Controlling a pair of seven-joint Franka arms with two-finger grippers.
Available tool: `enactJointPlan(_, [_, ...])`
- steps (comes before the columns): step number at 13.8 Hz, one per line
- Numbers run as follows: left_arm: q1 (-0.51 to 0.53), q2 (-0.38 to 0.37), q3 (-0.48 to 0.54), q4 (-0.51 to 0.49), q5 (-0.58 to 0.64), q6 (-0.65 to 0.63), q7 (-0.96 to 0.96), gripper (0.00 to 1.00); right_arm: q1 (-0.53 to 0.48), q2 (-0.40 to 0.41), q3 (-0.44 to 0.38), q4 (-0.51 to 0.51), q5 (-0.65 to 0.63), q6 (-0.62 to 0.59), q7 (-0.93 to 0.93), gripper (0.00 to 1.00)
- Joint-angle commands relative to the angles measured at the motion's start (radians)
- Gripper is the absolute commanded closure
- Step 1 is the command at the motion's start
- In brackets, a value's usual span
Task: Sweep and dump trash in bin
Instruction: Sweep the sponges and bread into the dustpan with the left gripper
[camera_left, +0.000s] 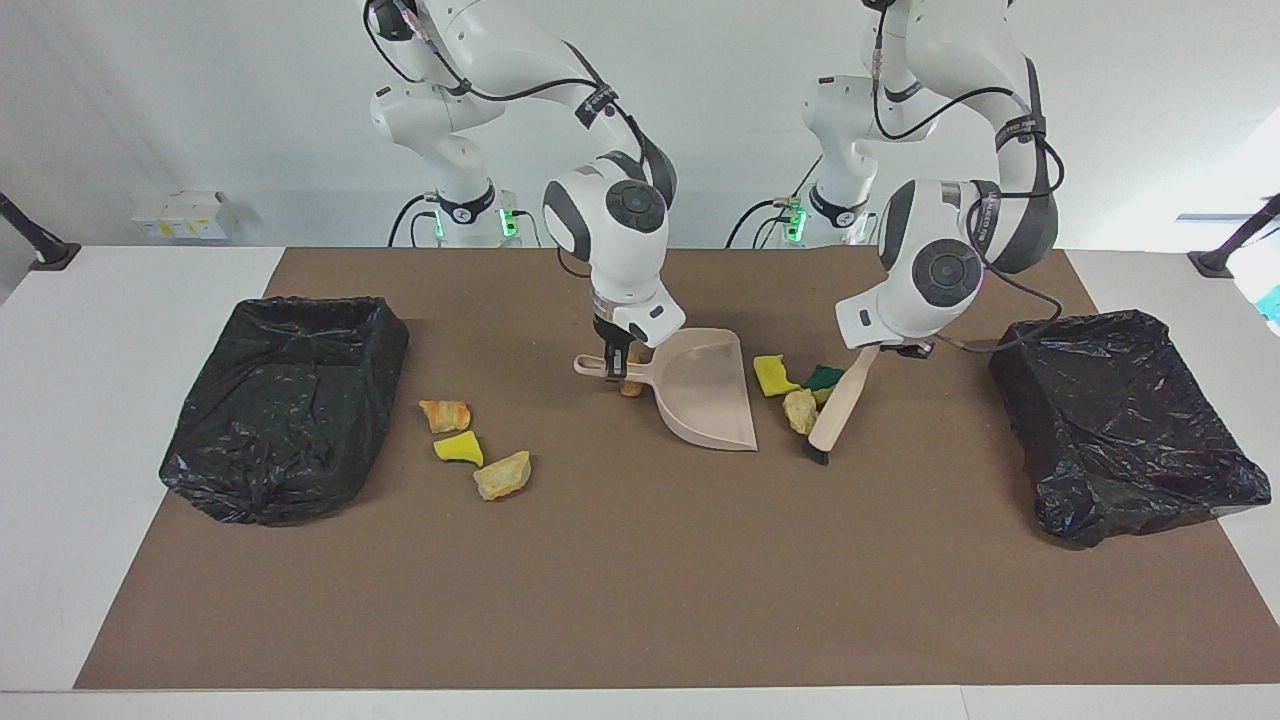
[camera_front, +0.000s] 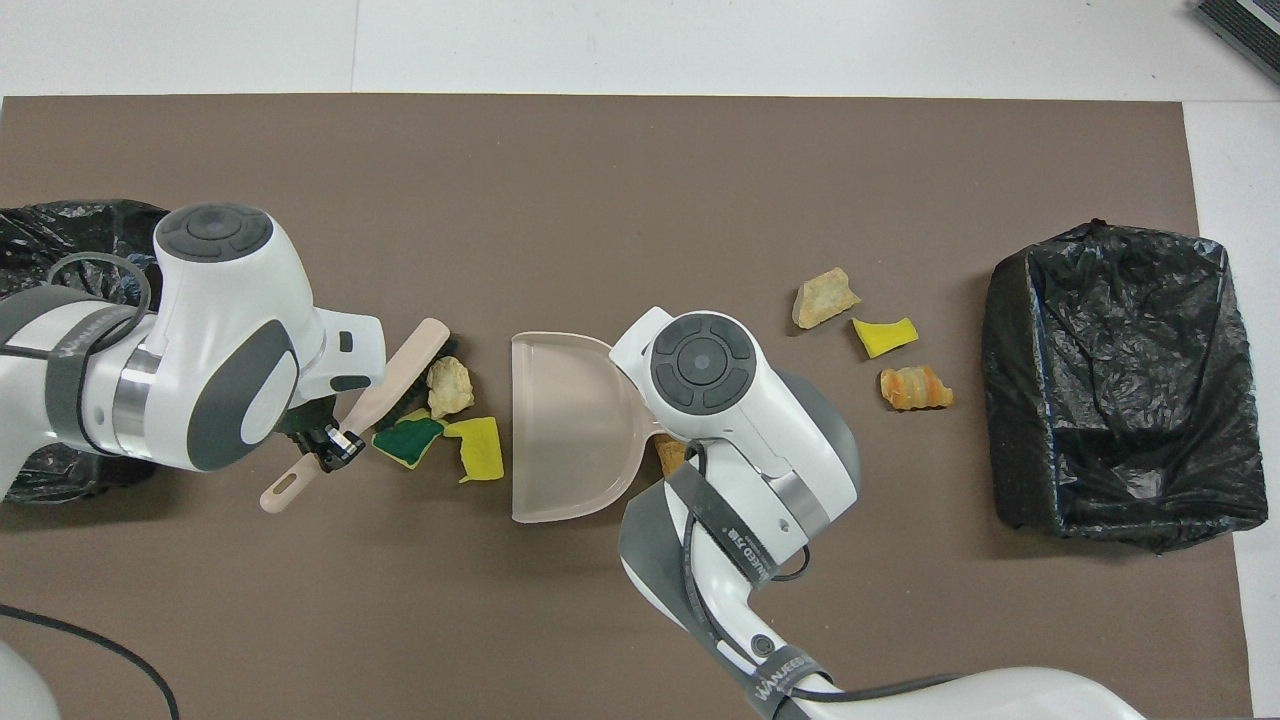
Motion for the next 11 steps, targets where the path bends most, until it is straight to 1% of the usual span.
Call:
enactJointPlan(1, [-0.025,-0.042,0.013,-0.054,-0.040,0.009,-0.070,1.00,-0.012,-0.027,0.006,-0.034,0.008,0.011,-0.004,1.00])
enactJointPlan(3, [-0.025,-0.052,0.015,-0.048,-0.047,-0.002,-0.110,1.00,-0.012,-0.027,0.006,-0.034,0.008,0.011,-0.004,1.00])
enactJointPlan(5, [-0.012,-0.100,0.016,-0.051,-0.049,-0.014,-0.168,1.00,-0.012,-0.027,0.006,-0.034,0.008,0.011,-0.004,1.00])
enactJointPlan(6, [-0.009,-0.117,0.018,-0.054,-0.049,-0.023,-0.222,1.00,-0.012,-0.027,0.006,-0.036,0.008,0.011,-0.004,1.00])
enactJointPlan(9, [0.021,-0.122,0.021,-0.057,-0.049,-0.003,-0.397,1.00,-0.011,-0.027,0.006,-0.036,0.008,0.011,-0.004,1.00])
enactJointPlan(11, [0.037,-0.140,0.024,-0.090,-0.047,0.000,-0.479,1.00,-0.011,-0.027,0.006,-0.034,0.008,0.013,-0.004,1.00])
